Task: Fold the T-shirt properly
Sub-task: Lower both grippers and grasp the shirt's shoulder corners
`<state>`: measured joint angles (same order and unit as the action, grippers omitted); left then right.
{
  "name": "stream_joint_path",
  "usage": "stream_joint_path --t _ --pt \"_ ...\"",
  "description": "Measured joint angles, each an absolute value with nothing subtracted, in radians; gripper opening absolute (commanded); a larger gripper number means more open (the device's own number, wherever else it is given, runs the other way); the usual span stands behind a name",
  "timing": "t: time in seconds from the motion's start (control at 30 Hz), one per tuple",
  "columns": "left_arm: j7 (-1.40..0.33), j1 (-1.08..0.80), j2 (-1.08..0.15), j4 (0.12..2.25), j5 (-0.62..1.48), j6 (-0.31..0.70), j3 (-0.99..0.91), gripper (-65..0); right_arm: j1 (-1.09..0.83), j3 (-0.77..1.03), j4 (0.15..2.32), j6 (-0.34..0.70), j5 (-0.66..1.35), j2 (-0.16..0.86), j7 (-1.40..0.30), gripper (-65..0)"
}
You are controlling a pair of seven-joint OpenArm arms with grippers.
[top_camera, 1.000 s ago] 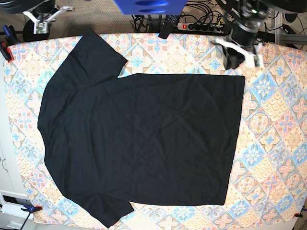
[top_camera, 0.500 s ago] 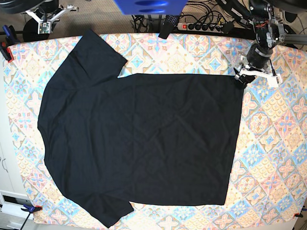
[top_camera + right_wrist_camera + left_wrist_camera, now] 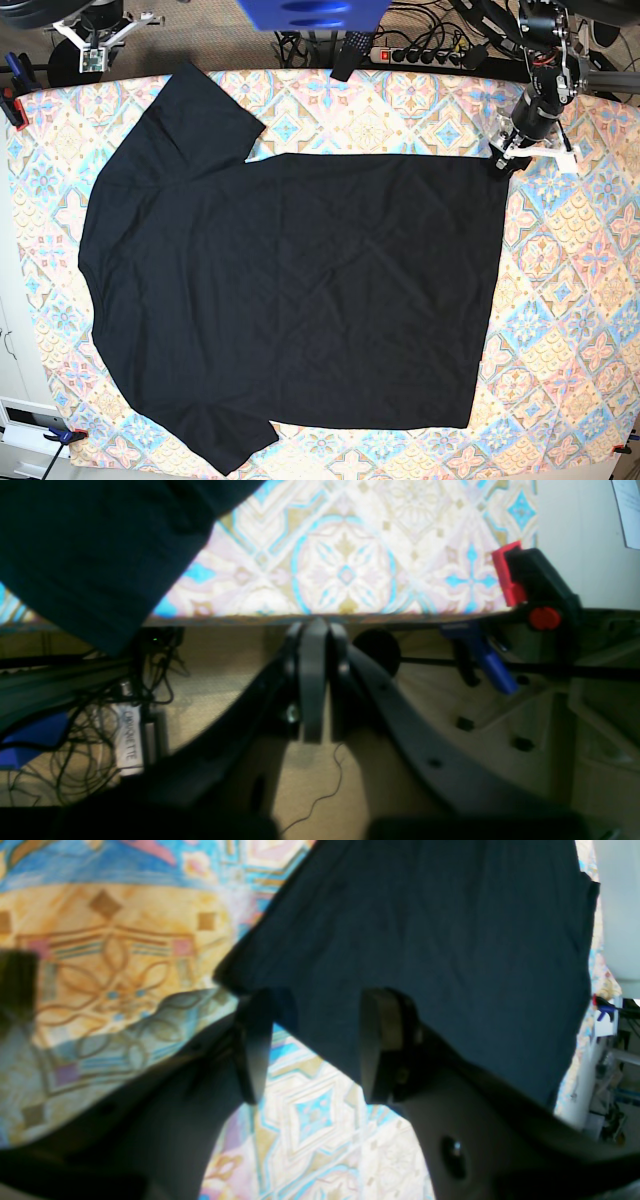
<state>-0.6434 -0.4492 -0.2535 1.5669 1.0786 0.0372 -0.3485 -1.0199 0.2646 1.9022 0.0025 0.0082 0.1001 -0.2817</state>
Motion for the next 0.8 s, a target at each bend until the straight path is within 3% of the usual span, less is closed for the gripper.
stream_joint_path --t 0.37,0.8 --pt "-0.639 -0.476 -0.214 1.497 1.089 0.044 -0.356 -37.3 -1.020 0.266 1.902 0.003 0.008 0.100 -0.282 -65.0" --pt "-0.624 -0.346 -0.217 1.384 1.097 0.051 -0.360 -37.9 -1.020 0.266 1.902 0.003 0.008 0.100 -0.282 -65.0"
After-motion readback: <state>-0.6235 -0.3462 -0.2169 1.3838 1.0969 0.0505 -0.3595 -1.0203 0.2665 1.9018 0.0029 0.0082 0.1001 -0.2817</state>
